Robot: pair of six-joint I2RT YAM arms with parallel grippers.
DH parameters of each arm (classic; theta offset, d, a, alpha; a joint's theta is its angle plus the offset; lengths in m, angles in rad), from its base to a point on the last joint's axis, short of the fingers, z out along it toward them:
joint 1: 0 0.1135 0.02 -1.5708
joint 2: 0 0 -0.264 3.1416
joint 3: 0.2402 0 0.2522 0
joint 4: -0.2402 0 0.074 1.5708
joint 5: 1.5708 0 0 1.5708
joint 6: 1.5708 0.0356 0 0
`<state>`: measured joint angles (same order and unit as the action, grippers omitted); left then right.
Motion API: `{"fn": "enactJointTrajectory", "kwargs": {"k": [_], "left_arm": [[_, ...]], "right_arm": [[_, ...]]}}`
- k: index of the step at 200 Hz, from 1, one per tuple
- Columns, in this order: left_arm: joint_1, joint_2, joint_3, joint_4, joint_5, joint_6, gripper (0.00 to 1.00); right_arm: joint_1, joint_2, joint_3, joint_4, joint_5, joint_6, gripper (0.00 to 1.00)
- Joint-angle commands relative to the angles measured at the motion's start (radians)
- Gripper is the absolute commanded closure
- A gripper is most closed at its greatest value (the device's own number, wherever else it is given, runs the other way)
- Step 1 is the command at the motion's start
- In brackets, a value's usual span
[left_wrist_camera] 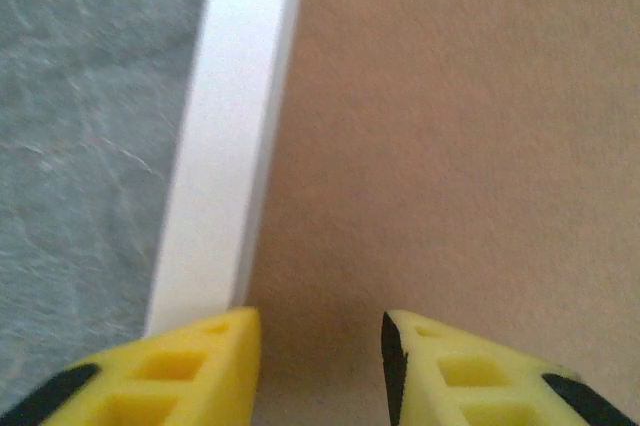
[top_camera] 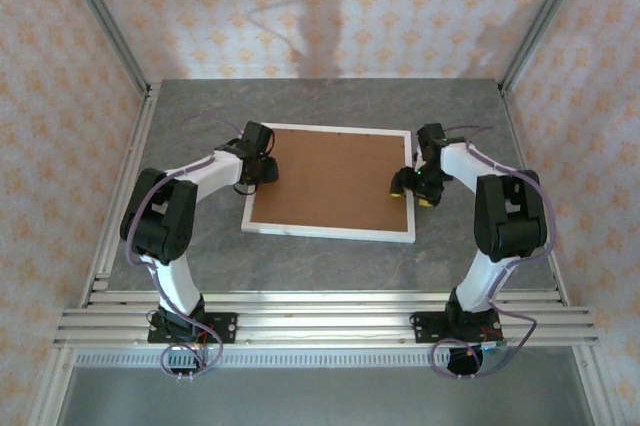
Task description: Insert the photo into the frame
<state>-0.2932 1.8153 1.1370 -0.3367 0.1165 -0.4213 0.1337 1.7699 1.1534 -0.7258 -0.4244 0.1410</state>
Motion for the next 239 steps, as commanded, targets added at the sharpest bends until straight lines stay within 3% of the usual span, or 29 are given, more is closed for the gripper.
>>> {"fn": "enactJointTrajectory", "kwargs": {"k": [1,48,111,151,170,239], "left_arm": [[-0.013,-0.022,0.021,-0.085,0.045,0.002,0.6],[0.046,-0.07,0.053,-0.105,0.054,0.006,0.55],[0.146,-0.052,0.124,-0.105,0.082,0.009,0.35],[0.188,0.023,0.239,-0.145,0.081,0.07,0.34],[0.195,0.069,0.316,-0.197,0.05,0.133,0.34],[0.2,0.275,0.569,-0.434,0.011,0.311,0.38]], "right_arm": [[-0.005,-0.072,0.057,-0.037,0.005,-0.029,0.26],[-0.055,-0.045,0.092,0.03,0.056,-0.018,0.26],[-0.057,0.117,0.169,0.086,0.026,-0.085,0.38],[-0.059,0.152,0.159,0.103,0.034,-0.072,0.72],[-0.059,0.15,0.146,0.108,0.034,-0.074,0.83],[-0.06,0.144,0.142,0.111,0.002,-0.081,0.84]]}}
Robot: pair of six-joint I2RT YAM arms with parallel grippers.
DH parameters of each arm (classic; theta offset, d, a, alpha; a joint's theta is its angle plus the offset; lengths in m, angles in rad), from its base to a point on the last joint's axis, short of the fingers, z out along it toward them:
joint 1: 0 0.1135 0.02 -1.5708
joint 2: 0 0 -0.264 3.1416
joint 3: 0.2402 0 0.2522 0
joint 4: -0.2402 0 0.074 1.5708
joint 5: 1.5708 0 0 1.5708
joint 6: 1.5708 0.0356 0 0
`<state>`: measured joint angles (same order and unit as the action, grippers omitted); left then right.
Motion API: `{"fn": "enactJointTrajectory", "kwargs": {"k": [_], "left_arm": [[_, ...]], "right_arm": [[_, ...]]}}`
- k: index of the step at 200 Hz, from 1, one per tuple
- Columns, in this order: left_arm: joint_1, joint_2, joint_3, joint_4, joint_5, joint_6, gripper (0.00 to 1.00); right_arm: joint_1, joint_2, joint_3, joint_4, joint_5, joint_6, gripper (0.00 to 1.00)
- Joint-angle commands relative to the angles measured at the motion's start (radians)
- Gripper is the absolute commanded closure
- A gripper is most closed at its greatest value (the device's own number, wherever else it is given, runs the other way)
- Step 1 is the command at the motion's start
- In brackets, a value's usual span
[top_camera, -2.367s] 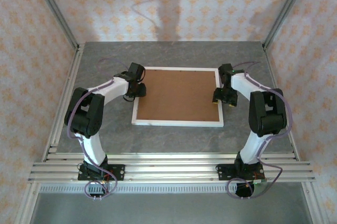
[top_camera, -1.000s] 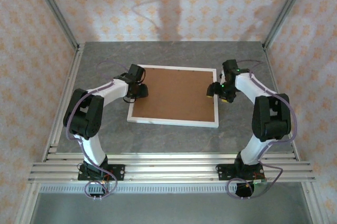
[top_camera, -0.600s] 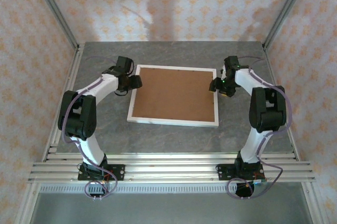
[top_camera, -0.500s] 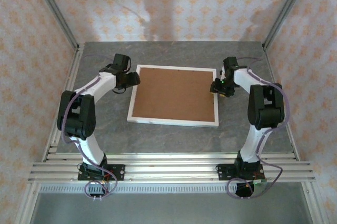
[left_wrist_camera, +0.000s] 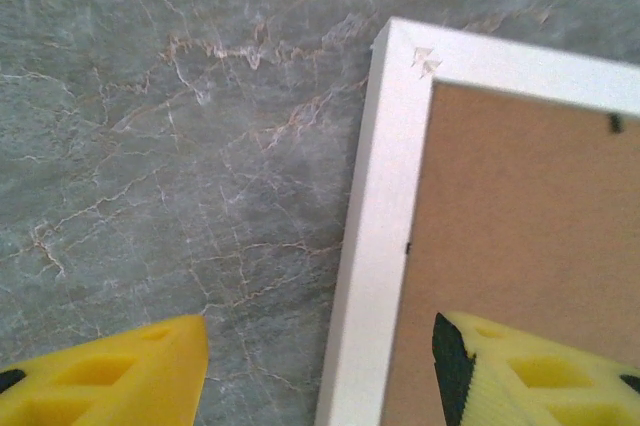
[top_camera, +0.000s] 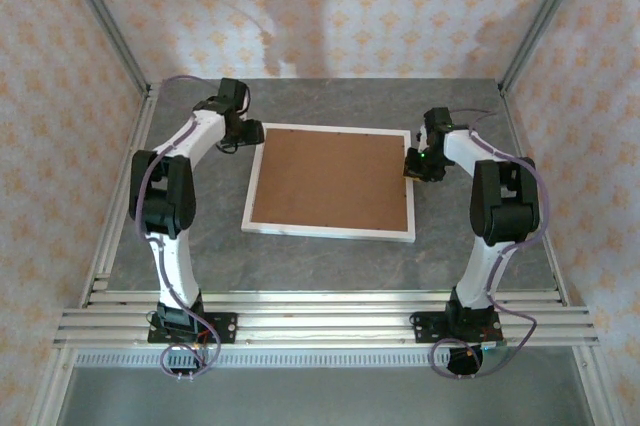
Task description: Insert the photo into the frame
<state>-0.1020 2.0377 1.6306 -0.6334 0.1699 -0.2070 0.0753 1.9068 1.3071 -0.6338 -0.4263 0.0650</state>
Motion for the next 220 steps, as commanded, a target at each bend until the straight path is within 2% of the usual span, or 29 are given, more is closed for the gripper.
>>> {"fn": "enactJointTrajectory", "kwargs": {"k": [1,49,122,165,220], "left_arm": [[0.01,0.056,0.08,-0.141,-0.044,0.098,0.38],[0.009,0.169,0.216,-0.217,-0.065,0.102,0.39],[0.008,0.228,0.218,-0.203,-0.017,0.085,0.4],[0.009,0.233,0.234,-0.19,-0.044,0.077,0.4],[0.008,0.239,0.246,-0.182,-0.024,0.063,0.39]], "right_arm": [[-0.001,0.008,-0.011,0.019,0.003,-0.004,0.84],[-0.002,0.022,-0.012,0.013,0.004,-0.011,0.84],[-0.002,0.046,0.009,-0.003,0.001,-0.016,0.84],[-0.001,0.043,0.008,-0.01,-0.001,-0.019,0.84],[-0.001,0.045,0.013,-0.019,-0.002,-0.022,0.84]]}}
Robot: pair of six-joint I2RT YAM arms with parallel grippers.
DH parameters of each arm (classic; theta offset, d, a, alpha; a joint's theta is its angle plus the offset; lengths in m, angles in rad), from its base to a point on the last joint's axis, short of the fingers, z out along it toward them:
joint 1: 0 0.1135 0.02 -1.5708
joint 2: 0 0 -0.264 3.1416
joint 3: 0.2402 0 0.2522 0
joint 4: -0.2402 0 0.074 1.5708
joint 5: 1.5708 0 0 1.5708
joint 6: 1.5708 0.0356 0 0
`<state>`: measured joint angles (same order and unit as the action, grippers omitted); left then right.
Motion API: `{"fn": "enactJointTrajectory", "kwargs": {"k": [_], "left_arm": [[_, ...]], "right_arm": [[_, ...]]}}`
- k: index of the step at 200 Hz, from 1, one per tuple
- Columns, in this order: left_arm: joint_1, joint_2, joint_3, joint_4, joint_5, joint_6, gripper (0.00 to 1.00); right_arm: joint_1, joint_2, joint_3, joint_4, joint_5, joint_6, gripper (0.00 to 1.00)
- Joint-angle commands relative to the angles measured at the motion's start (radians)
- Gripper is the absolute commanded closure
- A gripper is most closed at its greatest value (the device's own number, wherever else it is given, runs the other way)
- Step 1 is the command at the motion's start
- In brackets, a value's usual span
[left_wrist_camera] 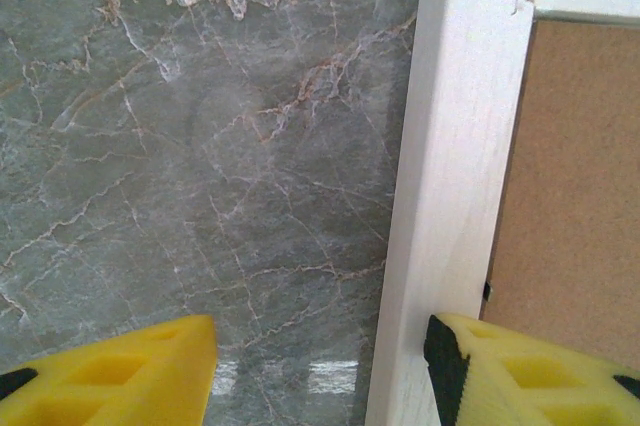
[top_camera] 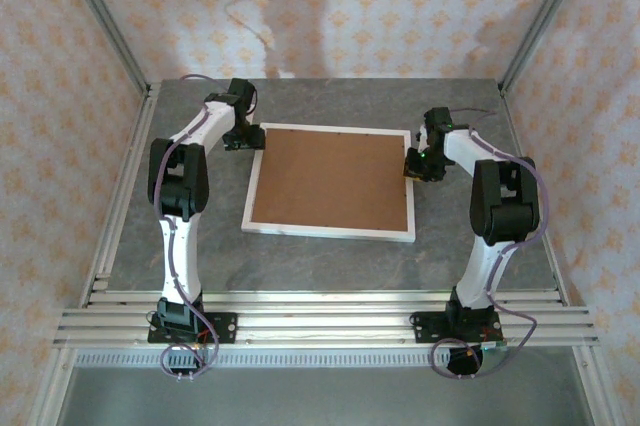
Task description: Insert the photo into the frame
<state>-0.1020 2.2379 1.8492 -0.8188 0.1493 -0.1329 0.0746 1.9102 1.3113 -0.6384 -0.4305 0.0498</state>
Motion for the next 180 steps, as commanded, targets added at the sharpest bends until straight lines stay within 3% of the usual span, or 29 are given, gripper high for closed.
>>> {"fn": "enactJointTrajectory", "kwargs": {"k": [1,180], "left_arm": [[0.008,0.039,0.028,0.005,-0.003,-0.011,0.39],[0.007,0.052,0.012,0.104,0.029,-0.017,0.38]], "right_arm": [[0.0,0.041,0.009,-0.015,0.002,-0.007,0.84],[0.0,0.065,0.021,-0.034,-0.014,-0.02,0.85]]}}
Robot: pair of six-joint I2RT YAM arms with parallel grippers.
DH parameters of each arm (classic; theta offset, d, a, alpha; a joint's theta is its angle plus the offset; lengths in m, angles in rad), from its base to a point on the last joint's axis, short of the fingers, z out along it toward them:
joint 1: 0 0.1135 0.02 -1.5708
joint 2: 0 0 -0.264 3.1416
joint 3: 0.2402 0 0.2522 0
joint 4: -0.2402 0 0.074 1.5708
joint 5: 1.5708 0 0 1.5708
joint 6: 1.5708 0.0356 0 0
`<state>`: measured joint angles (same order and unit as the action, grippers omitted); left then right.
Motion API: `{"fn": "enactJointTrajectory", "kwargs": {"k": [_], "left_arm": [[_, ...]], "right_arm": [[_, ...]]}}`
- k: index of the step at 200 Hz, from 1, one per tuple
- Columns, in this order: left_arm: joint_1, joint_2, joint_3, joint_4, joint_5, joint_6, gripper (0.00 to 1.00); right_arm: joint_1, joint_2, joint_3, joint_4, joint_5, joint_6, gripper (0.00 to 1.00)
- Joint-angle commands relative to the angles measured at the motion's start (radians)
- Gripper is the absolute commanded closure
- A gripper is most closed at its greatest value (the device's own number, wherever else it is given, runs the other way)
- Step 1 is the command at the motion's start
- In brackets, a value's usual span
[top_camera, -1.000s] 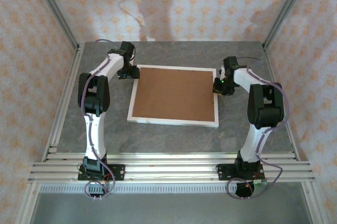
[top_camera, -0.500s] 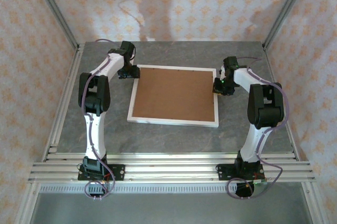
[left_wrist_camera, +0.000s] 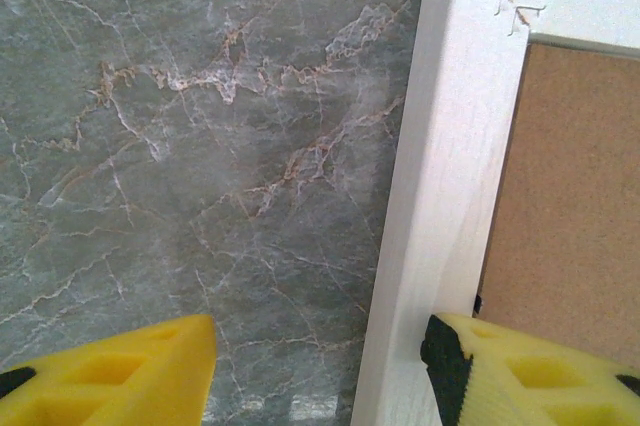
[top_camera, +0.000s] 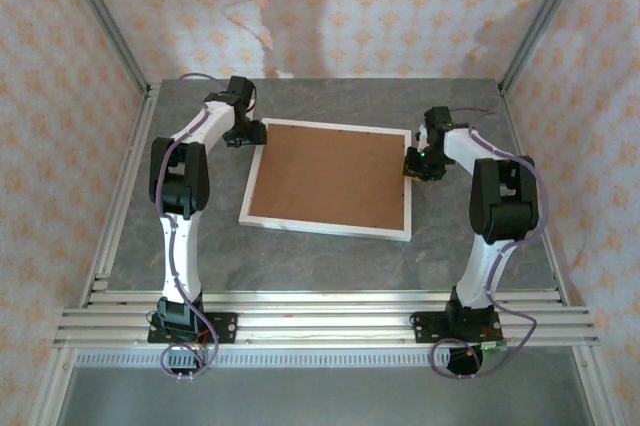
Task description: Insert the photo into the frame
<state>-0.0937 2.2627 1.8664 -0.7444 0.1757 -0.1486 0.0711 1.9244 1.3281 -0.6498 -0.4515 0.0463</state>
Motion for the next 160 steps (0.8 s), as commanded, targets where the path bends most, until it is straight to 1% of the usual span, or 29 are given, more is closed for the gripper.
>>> {"fn": "enactJointTrajectory", "kwargs": {"k": [1,82,108,130,160], "left_arm": [[-0.001,0.028,-0.004,0.029,0.002,-0.001,0.38],[-0.001,0.063,0.053,-0.007,0.008,0.006,0.38],[0.0,0.082,0.071,-0.007,0.046,0.007,0.38],[-0.013,0.149,0.156,-0.1,0.068,0.032,0.39],[-0.059,0.265,0.282,-0.291,0.096,0.129,0.39]], "right_arm": [[0.003,0.051,0.005,-0.023,0.007,-0.016,0.85],[0.002,0.058,0.009,-0.028,0.003,-0.018,0.85],[0.003,0.061,0.01,-0.03,-0.001,-0.018,0.85],[0.004,0.068,0.016,-0.034,-0.007,-0.02,0.85],[0.004,0.079,0.028,-0.036,-0.019,-0.027,0.85]]}}
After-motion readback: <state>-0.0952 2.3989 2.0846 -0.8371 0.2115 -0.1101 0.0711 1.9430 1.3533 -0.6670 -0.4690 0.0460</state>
